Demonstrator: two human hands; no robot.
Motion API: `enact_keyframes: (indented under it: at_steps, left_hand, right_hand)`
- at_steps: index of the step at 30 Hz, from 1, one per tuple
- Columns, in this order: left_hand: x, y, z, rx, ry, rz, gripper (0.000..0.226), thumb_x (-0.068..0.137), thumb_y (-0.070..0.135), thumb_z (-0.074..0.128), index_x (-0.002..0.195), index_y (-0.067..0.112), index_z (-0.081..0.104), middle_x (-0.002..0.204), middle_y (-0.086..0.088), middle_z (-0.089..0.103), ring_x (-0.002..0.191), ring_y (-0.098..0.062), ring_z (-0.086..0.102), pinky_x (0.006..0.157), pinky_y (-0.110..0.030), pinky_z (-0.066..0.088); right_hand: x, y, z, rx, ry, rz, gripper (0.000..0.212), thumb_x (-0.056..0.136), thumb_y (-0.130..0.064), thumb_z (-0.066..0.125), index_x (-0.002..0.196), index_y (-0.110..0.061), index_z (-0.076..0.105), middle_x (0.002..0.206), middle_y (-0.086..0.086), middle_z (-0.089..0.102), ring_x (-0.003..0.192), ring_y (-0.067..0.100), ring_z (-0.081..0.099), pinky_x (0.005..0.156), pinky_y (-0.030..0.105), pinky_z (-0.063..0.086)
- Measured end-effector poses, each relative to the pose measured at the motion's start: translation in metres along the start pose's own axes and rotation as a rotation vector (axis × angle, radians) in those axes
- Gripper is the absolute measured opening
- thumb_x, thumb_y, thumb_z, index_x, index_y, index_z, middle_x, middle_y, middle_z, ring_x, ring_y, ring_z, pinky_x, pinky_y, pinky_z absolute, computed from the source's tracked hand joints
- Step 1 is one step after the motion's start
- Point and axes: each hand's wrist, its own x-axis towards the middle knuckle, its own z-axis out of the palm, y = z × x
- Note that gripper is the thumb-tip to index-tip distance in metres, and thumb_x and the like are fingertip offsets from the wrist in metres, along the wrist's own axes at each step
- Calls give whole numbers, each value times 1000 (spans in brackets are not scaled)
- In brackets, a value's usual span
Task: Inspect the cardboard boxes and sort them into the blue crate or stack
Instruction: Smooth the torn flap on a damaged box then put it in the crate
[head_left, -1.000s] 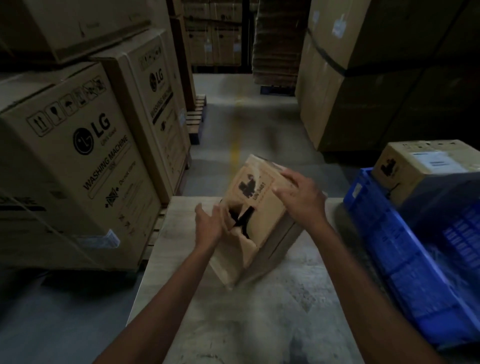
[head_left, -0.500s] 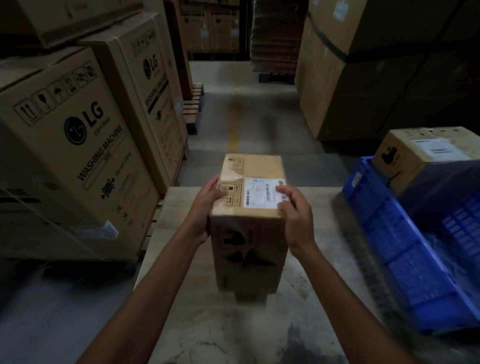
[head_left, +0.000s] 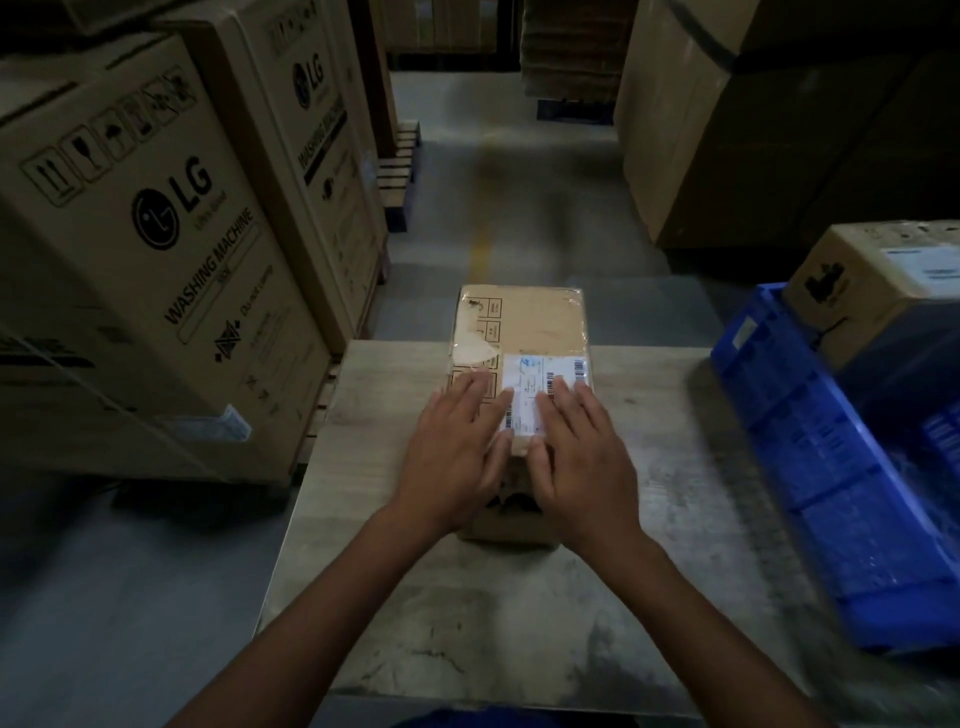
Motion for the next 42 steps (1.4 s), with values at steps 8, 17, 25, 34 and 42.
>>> enact_keyframes:
  at_steps: [8, 17, 25, 34, 42]
  left_hand:
    - [30, 7, -14, 111, 98, 59, 17, 92, 31, 54, 96, 16, 60, 104, -4, 56, 97, -19, 48, 93, -39, 44]
    - [65, -3, -9, 115, -153, -68, 58, 106, 46, 25, 159, 23, 17, 168, -7, 3, 154, -20, -4, 124, -39, -3]
    - [92, -1, -26, 208, -41, 3, 34, 101, 38, 43, 125, 17, 55, 127, -9, 53, 117, -24, 46, 103, -39, 39]
    - [115, -11, -3, 164, -120, -55, 52, 107, 42, 25, 157, 27, 22, 167, -8, 11, 155, -24, 2, 124, -52, 3]
    - [111, -35, -3, -1036, -19, -791, 67, 95, 66, 40, 138, 16, 48, 133, -15, 62, 110, -31, 66, 88, -48, 57]
  right_hand:
    - [21, 2, -24, -160, -44, -31, 39, 87, -46, 41, 109, -22, 61, 117, 0, 61, 110, 21, 52, 84, 41, 45]
    - [70, 0, -20, -148, -296, 12, 58, 106, -45, 36, 158, -23, 25, 169, 1, 16, 156, 20, 8, 123, 41, 17]
    - [81, 1, -26, -221, -150, -79, 34, 100, -44, 45, 126, -23, 54, 131, -1, 53, 121, 18, 45, 94, 36, 42]
    - [111, 19, -10, -124, -206, -77, 45, 104, -42, 44, 145, -24, 44, 152, 4, 40, 143, 24, 30, 108, 43, 38]
    - [104, 27, -12, 934, -210, 807, 70, 94, -54, 62, 146, -12, 41, 133, 21, 62, 106, 33, 69, 80, 46, 60]
